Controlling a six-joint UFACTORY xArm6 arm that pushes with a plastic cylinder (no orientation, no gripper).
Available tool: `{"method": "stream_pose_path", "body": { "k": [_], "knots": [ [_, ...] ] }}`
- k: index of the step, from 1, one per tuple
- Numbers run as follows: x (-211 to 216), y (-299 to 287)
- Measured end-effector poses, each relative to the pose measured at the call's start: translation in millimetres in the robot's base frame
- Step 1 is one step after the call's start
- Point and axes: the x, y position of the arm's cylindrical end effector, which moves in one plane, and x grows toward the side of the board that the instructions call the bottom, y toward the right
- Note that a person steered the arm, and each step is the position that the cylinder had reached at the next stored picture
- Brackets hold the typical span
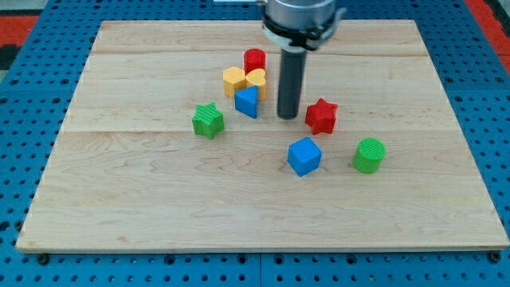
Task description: Move the red star closer to the blue cube
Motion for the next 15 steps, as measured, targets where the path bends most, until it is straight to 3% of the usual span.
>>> {"method": "stream_pose_path", "body": {
  "k": [1,2,3,5,7,8,10,11,12,13,15],
  "knots": [
    [-45,7],
    [-24,77],
    [42,87],
    [39,22],
    [12,0],
    [44,-34],
    [63,-80],
    [27,-106],
    [52,-145],
    [101,-152],
    [102,-122]
  ]
}}
